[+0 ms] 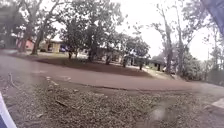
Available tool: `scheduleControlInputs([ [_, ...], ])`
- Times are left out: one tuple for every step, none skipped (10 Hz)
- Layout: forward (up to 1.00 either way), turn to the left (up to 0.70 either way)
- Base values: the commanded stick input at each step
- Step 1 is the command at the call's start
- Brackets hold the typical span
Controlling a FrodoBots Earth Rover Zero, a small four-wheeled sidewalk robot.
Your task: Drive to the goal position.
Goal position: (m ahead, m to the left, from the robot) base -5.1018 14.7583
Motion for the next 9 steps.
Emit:
scheduleControlInputs([
  [0.70, 0.00],
  [0.70, 0.00],
  [0.70, 0.00],
  [0.45, 0.00],
  [0.00, 0.00],
  [0.00, 0.00],
  [0.00, 0.00],
  [0.00, 0.00],
  [0.00, 0.00],
])
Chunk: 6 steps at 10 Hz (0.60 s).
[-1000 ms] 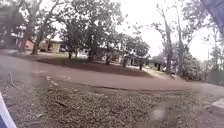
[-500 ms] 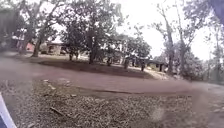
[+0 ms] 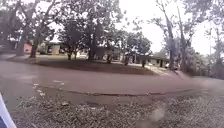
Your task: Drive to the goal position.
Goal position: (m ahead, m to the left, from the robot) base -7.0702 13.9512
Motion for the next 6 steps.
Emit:
scheduleControlInputs([
  [0.00, 0.00],
  [0.00, 0.00],
  [0.00, 0.00],
  [0.00, 0.00],
  [0.19, 0.00],
  [0.70, 0.00],
])
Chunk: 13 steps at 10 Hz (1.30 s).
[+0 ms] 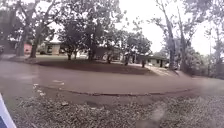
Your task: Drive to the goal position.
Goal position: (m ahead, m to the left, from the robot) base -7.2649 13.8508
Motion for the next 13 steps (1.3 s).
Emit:
scheduleControlInputs([
  [0.70, 0.00],
  [0.70, 0.00],
  [0.70, 0.00],
  [0.70, 0.00],
  [0.70, 0.00],
  [0.51, 0.00],
  [0.00, 0.00],
  [0.00, 0.00],
  [0.00, 0.00],
  [0.00, 0.00],
  [0.00, 0.00],
  [0.00, 0.00],
  [0.00, 0.00],
])
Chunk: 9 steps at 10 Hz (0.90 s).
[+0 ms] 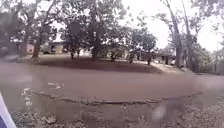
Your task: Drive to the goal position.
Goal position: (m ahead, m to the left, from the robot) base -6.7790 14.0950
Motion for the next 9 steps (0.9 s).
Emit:
scheduleControlInputs([
  [0.07, 0.00],
  [0.28, 0.00],
  [0.50, 0.00],
  [0.70, 0.00],
  [0.70, 0.00],
  [0.70, 0.00],
  [0.70, 0.00],
  [0.70, 0.00],
  [0.70, 0.00],
])
